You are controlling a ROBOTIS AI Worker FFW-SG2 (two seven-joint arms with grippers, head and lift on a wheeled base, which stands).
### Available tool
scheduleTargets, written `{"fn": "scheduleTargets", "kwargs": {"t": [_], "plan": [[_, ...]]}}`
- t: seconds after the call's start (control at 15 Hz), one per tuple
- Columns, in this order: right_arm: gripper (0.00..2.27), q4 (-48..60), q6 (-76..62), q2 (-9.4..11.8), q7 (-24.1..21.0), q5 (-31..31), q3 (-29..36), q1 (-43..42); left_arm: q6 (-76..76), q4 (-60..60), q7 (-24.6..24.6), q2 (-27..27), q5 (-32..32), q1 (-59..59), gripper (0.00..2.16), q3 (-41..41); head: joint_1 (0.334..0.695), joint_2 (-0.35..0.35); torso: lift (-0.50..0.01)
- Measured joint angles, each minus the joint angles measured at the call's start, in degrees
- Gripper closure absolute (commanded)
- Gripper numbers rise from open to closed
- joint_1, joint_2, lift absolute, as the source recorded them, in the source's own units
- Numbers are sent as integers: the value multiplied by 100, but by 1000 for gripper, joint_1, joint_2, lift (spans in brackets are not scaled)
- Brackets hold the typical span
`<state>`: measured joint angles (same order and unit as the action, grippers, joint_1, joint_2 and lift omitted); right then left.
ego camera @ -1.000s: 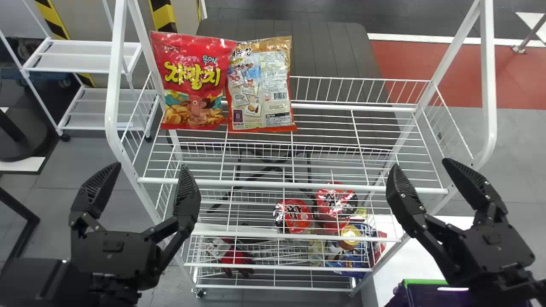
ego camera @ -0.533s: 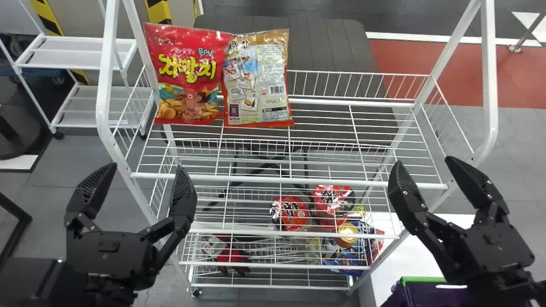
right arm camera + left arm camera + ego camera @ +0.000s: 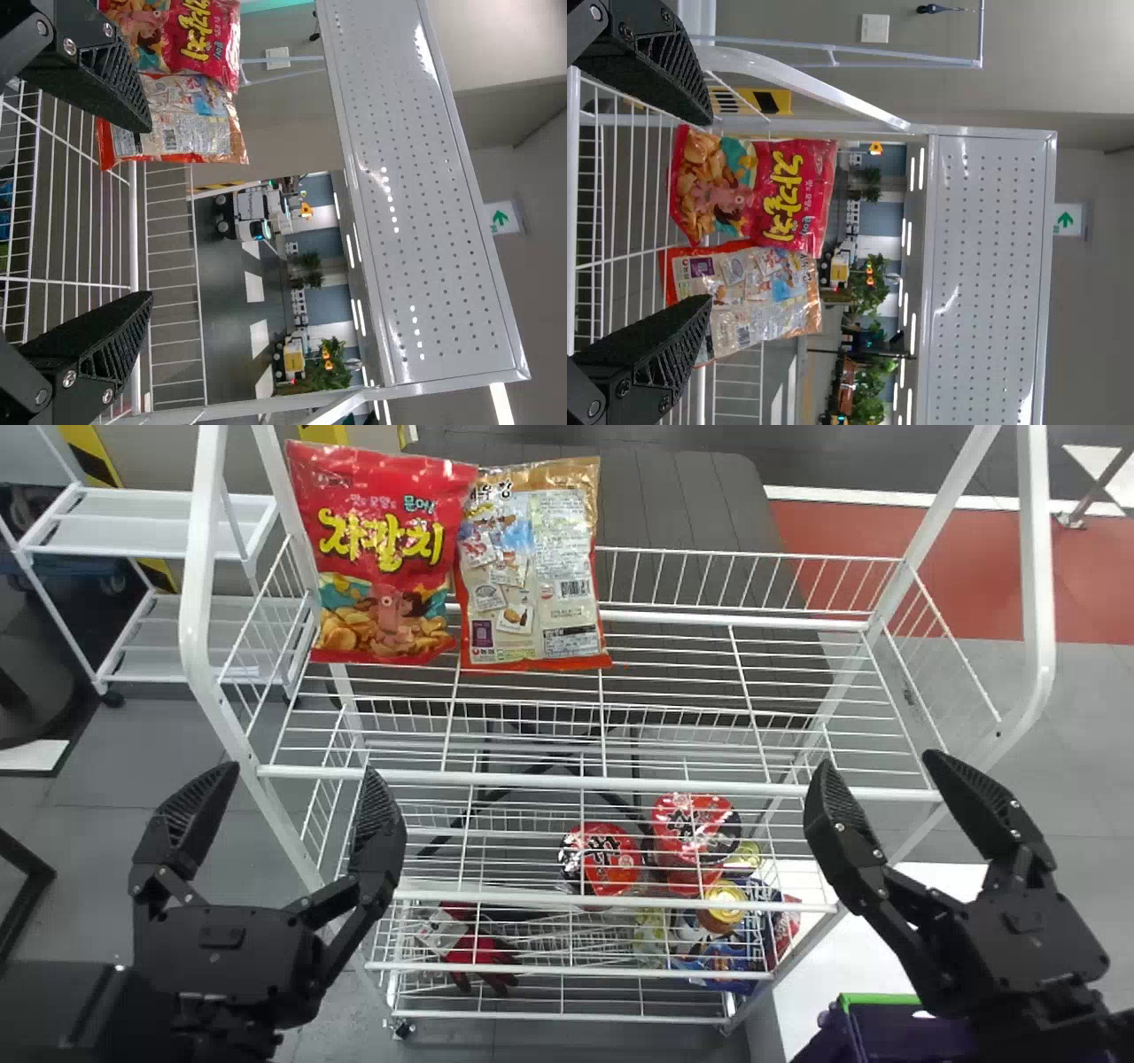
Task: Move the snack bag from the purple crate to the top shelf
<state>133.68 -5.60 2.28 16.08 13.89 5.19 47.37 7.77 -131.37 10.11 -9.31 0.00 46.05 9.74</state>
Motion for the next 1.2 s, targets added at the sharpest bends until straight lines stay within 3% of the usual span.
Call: {"fn": "scheduleTargets", "kwargs": {"t": [1.2], "plan": [[167,-183,-215,-5,71,-61,9,-6,10,67,-1,8,8,-39,110,6,695,-58,-136]]}}
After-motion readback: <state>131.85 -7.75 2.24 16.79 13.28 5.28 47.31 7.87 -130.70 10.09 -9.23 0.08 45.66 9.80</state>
